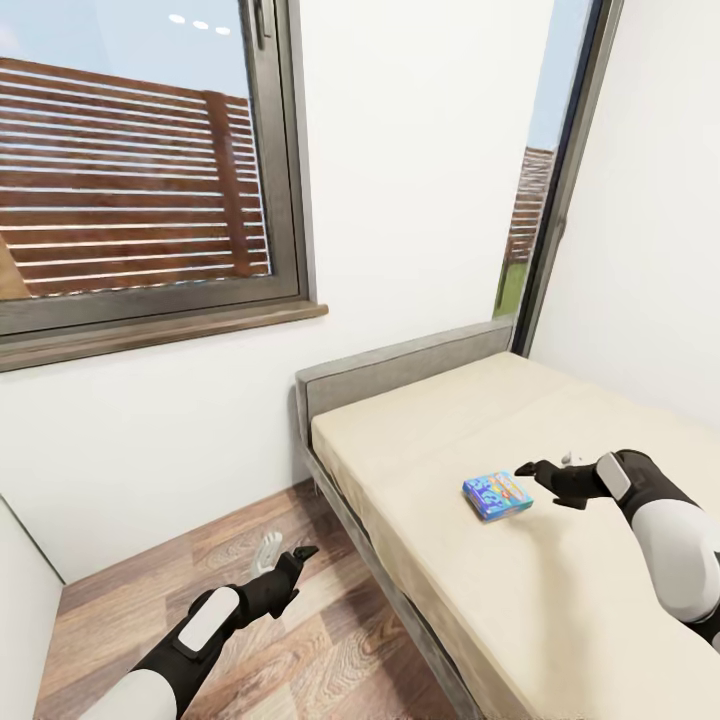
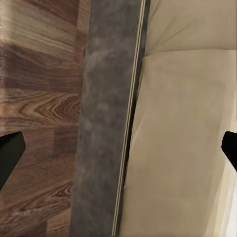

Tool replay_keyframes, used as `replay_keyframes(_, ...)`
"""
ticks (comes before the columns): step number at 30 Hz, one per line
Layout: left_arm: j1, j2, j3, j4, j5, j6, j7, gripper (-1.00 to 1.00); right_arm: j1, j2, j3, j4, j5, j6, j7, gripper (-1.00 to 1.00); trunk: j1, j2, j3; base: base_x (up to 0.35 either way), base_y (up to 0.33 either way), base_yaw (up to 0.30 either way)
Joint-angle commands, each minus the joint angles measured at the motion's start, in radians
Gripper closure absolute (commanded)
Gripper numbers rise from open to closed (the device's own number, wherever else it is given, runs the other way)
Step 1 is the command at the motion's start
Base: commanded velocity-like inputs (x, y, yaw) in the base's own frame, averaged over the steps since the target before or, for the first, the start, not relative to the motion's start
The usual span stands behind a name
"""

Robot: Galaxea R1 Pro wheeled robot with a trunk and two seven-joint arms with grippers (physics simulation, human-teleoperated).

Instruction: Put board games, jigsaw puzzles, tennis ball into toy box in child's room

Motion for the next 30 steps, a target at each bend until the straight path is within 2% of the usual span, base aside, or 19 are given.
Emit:
replay_keyframes(1, -0.001, 0.001, -0.004, 0.000, 0.003, 0.001, -0.002, -1.00, 0.000, 0.000, -0.004, -0.001, 0.001, 0.005, 0.006, -1.00, 0.004, -0.008, -0.004, 0.000, 0.000, 0.000)
replay_keyframes(21, -0.001, 0.001, -0.004, 0.000, 0.003, 0.000, -0.003, -1.00, 0.002, -0.001, -0.005, -0.002, 0.001, 0.005, 0.019, -1.00, 0.080, -0.148, -0.067, 0.000, 0.000, 0.000)
replay_keyframes(30, -0.001, 0.001, -0.005, 0.000, 0.003, -0.001, -0.002, -1.00, 0.003, -0.002, -0.005, -0.002, 0.001, 0.005, 0.019, -1.00, 0.080, -0.148, -0.067, 0.000, 0.000, 0.000)
